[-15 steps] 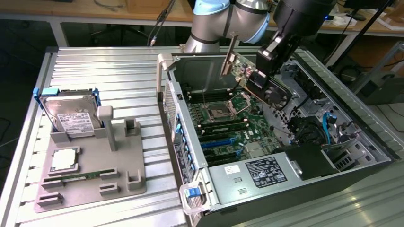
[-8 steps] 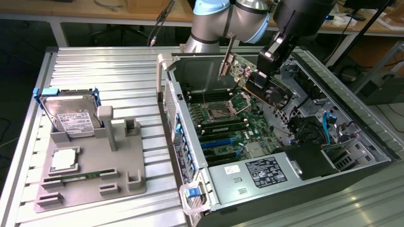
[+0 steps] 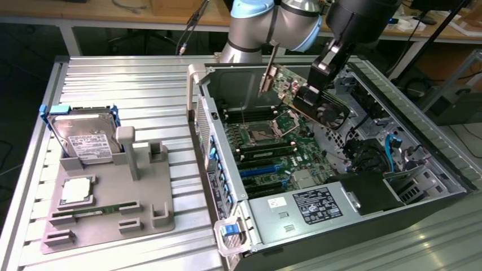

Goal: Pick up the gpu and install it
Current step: 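Insert the gpu into the slot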

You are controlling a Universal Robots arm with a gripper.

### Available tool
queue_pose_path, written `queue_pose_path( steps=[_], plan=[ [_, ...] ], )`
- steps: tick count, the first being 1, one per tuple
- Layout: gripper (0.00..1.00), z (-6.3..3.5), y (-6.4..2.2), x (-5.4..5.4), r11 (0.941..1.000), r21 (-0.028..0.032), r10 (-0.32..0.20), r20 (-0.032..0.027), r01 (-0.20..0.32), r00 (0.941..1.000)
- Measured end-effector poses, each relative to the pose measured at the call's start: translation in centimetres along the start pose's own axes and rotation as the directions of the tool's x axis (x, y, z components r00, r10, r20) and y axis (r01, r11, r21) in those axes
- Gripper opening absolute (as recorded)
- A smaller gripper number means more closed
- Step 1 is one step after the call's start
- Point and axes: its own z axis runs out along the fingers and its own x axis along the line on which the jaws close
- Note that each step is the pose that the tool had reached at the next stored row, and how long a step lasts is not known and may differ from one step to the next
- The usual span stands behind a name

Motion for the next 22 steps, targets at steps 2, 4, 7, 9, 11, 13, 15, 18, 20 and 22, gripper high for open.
queue_pose_path(
  steps=[2, 4, 7, 9, 11, 13, 15, 18, 20, 22],
  plan=[
    [0.27, 0.00, 0.00, 0.00, 0.9999, -0.0003, -0.015, -0.0006, 0.015, 0.9999],
    [0.27, 0.00, 0.00, 0.00, 0.9996, -0.0005, -0.029, -0.0011, 0.029, 0.9996],
    [0.27, 0.00, 0.00, 0.00, 0.9988, -0.0011, -0.049, -0.0016, 0.049, 0.9988],
    [0.27, 0.00, 0.00, 0.00, 0.9981, -0.0014, -0.061, -0.0020, 0.061, 0.9981],
    [0.27, 0.00, 0.00, 0.00, 0.9973, -0.0017, -0.073, -0.0024, 0.073, 0.9973],
    [0.27, 0.00, 0.00, 0.00, 0.9965, -0.0020, -0.084, -0.0027, 0.084, 0.9965],
    [0.27, 0.00, 0.00, 0.00, 0.9953, -0.0023, -0.096, -0.0031, 0.096, 0.9953],
    [0.27, 0.00, 0.00, 0.00, 0.9931, -0.0028, -0.117, -0.0038, 0.117, 0.9931],
    [0.27, 0.00, 0.00, 0.00, 0.9916, -0.0031, -0.130, -0.0042, 0.130, 0.9916],
    [0.27, 0.00, 0.00, 0.00, 0.9902, -0.0034, -0.140, -0.0045, 0.140, 0.9902]
  ],
)
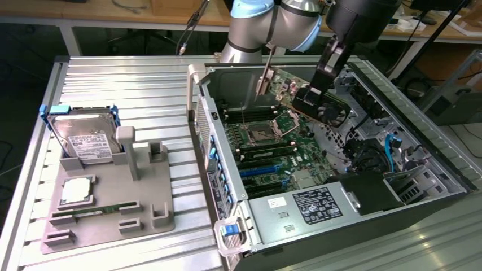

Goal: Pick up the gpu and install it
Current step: 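Insert the gpu into the slot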

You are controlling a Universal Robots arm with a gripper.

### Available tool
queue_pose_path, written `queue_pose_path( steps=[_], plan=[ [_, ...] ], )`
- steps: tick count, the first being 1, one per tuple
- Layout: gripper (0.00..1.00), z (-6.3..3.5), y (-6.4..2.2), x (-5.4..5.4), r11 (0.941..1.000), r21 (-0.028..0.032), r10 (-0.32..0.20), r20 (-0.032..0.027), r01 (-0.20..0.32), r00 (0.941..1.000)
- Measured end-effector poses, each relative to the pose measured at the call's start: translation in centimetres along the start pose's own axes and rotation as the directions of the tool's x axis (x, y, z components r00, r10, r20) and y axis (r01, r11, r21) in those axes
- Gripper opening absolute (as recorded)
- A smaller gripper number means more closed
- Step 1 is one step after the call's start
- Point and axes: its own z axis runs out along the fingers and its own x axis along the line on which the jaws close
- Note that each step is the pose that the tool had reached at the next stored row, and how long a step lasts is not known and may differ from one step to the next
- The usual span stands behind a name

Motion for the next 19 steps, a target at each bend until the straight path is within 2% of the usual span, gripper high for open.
queue_pose_path(
  steps=[9, 19],
  plan=[
    [0.27, 0.00, 0.00, 0.00, 0.9980, -0.0012, -0.064, -0.0024, 0.064, 0.9980],
    [0.27, 0.00, 0.00, 0.00, 0.9911, -0.0026, -0.133, -0.0051, 0.133, 0.9911]
  ],
)
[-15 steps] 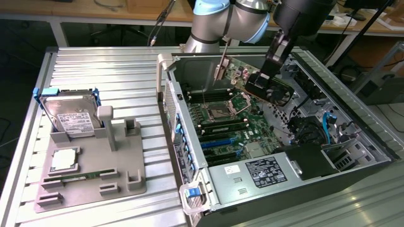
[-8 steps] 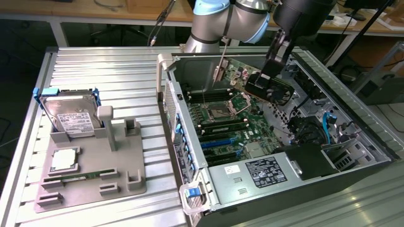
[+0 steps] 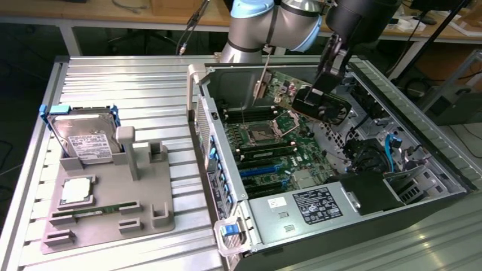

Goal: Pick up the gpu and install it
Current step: 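Insert the gpu into the slot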

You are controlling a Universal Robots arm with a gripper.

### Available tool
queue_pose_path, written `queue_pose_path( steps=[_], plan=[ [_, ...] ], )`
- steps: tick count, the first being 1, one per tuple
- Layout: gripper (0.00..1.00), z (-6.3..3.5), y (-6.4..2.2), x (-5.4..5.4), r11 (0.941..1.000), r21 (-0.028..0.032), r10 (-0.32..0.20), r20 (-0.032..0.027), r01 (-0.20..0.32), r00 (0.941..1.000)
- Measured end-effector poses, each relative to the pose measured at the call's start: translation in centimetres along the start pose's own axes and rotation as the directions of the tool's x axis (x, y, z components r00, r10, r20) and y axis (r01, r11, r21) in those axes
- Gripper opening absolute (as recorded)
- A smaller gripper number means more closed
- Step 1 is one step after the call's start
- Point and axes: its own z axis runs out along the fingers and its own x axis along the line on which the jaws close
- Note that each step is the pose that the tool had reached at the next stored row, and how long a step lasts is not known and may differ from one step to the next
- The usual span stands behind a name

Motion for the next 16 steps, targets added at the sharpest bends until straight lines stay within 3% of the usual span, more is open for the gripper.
queue_pose_path(
  steps=[9, 16],
  plan=[
    [0.27, 0.00, 0.00, 0.00, 0.9979, -0.0011, -0.065, -0.0025, 0.065, 0.9979],
    [0.27, 0.00, 0.00, 0.00, 0.9920, -0.0028, -0.126, -0.0040, 0.126, 0.9920]
  ],
)
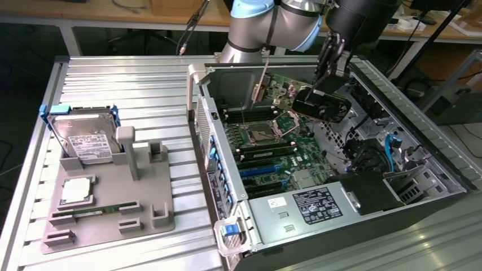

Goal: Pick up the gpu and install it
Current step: 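Insert the gpu into the slot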

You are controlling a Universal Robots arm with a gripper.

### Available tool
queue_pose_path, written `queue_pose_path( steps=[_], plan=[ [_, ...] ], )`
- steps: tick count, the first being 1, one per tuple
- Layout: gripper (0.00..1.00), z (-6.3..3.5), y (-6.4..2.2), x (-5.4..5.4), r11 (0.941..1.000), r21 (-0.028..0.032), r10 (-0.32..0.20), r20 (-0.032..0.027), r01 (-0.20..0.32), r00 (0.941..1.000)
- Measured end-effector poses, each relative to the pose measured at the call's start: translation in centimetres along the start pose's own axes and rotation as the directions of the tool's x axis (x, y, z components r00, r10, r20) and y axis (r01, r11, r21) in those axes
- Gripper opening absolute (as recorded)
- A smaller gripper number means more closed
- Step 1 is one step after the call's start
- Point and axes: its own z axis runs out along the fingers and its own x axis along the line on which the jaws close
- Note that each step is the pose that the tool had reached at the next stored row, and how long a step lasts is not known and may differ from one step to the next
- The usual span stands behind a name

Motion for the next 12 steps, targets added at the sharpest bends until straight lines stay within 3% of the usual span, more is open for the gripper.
queue_pose_path(
  steps=[12],
  plan=[
    [0.27, 0.00, 0.00, 0.00, 0.9961, -0.0023, -0.088, -0.0022, 0.088, 0.9961]
  ],
)
